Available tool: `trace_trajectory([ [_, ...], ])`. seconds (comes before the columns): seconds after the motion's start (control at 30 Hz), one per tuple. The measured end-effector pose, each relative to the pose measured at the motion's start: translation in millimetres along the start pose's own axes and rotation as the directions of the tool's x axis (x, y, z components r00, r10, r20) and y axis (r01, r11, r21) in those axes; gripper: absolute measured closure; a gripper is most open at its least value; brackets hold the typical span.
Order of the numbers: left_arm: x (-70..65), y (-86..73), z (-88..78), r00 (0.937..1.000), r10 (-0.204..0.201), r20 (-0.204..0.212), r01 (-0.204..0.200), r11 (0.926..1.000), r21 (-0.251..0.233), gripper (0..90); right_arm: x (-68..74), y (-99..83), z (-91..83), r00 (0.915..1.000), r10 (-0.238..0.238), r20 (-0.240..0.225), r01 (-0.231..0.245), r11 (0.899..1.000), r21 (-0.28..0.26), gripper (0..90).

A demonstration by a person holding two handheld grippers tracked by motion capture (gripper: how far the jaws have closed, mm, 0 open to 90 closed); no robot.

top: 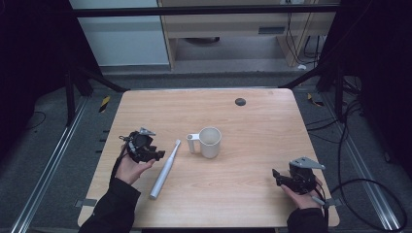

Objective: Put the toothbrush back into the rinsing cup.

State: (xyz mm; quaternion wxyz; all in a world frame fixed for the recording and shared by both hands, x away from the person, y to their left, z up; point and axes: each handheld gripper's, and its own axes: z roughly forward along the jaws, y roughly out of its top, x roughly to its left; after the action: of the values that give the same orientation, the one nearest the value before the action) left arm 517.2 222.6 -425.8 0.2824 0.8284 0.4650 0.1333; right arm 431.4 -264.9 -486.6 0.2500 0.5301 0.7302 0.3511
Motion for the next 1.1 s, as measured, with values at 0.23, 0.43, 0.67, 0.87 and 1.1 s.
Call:
trace_trajectory([
  [0.23,-6.3,3.8,11.5,0.9997,0.022,0.011,-0.023,0.9984,0.052,56.7,0.5,0.1,0.6,1.0,0.005,-0.005,-0.004,1.0,0.006,29.9],
  [0.43,-11.0,7.4,20.8,0.9992,0.036,0.015,-0.038,0.9952,0.091,57.4,0.6,0.2,0.9,0.9999,0.007,-0.009,-0.007,1.0,0.009,29.9],
  [0.67,-15.4,8.9,30.3,0.9986,0.05,0.018,-0.052,0.9904,0.128,58.1,0.2,-0.1,1.5,1.0,0.001,-0.008,-0.001,1.0,0.01,29.9],
  [0.87,-17.6,6.1,35.3,0.9984,0.052,0.024,-0.055,0.9863,0.155,59.5,0.3,-0.4,2.1,1.0,0.003,-0.008,-0.003,1.0,0.014,29.9],
  [1.1,-17.8,3.0,42.8,0.9986,0.042,0.031,-0.047,0.9814,0.186,60.5,0.2,-0.4,2.7,0.9999,-0.004,-0.013,0.004,1.0,0.016,29.9],
])
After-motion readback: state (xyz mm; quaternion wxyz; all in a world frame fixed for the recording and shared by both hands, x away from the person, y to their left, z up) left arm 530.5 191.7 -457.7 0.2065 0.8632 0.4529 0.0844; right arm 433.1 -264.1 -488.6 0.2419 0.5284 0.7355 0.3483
